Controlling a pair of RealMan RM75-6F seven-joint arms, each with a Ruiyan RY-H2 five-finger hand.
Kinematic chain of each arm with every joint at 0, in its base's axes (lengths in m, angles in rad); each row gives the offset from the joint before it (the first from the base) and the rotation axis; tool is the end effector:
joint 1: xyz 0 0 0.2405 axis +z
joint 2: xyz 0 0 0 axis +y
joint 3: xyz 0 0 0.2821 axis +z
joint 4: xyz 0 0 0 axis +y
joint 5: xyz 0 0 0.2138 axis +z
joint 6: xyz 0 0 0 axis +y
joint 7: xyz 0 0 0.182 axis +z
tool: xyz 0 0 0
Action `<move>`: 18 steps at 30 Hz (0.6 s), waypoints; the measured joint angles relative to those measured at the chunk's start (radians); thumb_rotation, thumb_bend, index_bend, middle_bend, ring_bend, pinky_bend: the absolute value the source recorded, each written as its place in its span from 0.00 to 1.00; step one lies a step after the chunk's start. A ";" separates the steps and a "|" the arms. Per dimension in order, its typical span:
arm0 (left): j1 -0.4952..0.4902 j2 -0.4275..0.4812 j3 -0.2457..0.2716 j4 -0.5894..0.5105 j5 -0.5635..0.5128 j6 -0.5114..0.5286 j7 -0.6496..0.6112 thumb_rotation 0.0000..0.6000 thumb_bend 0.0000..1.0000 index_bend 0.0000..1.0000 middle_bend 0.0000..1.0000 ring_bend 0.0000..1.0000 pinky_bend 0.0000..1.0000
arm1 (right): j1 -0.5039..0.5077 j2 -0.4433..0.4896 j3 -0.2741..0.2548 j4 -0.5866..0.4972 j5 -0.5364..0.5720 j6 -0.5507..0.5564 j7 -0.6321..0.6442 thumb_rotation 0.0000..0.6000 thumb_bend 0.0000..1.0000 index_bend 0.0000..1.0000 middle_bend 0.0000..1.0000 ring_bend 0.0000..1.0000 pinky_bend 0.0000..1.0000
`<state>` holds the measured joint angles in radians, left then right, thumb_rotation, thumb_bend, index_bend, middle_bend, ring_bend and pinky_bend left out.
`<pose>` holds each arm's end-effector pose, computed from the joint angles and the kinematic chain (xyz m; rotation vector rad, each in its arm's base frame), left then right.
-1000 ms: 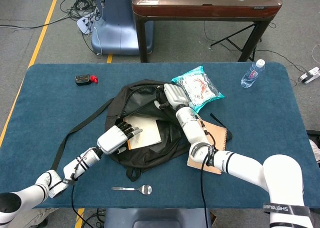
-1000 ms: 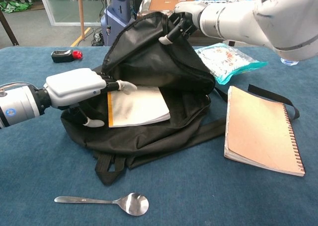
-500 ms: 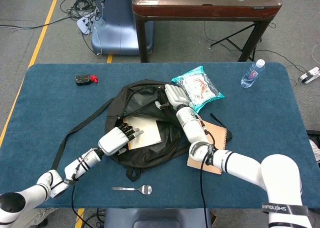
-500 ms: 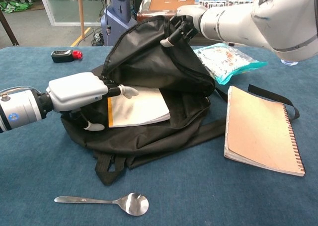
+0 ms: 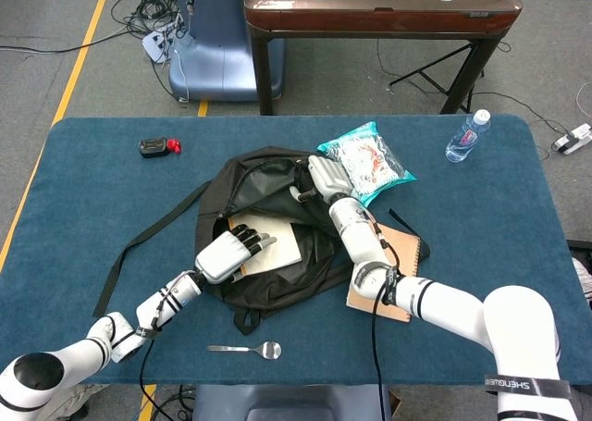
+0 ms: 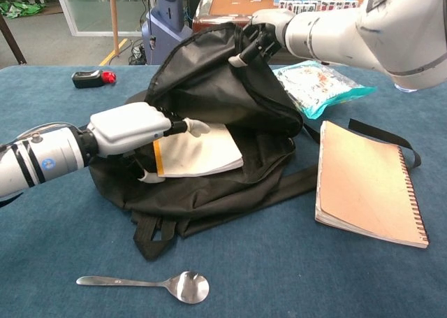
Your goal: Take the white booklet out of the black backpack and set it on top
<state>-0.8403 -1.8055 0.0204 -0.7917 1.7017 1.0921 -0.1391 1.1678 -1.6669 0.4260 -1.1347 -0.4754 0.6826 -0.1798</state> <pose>-0.1576 0.4089 -0.0938 -2.2039 -0.4536 -1.0474 -0.0461 -0.5238 -0.0408 1.5514 -1.4892 1.1037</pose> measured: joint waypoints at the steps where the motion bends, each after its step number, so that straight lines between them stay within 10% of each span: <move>1: -0.001 -0.006 -0.005 0.005 -0.007 -0.003 0.001 1.00 0.26 0.16 0.19 0.21 0.21 | -0.001 0.000 0.000 0.000 -0.001 -0.001 0.002 1.00 0.48 0.72 0.59 0.52 0.47; 18: -0.011 -0.129 -0.061 0.163 -0.063 0.055 -0.061 1.00 0.44 0.64 0.56 0.53 0.39 | -0.007 0.003 0.001 0.021 -0.008 -0.021 0.037 1.00 0.48 0.72 0.59 0.52 0.47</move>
<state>-0.8515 -1.9346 -0.0406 -0.6288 1.6386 1.1475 -0.2006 1.1605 -1.6635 0.4273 -1.1134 -0.4831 0.6617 -0.1432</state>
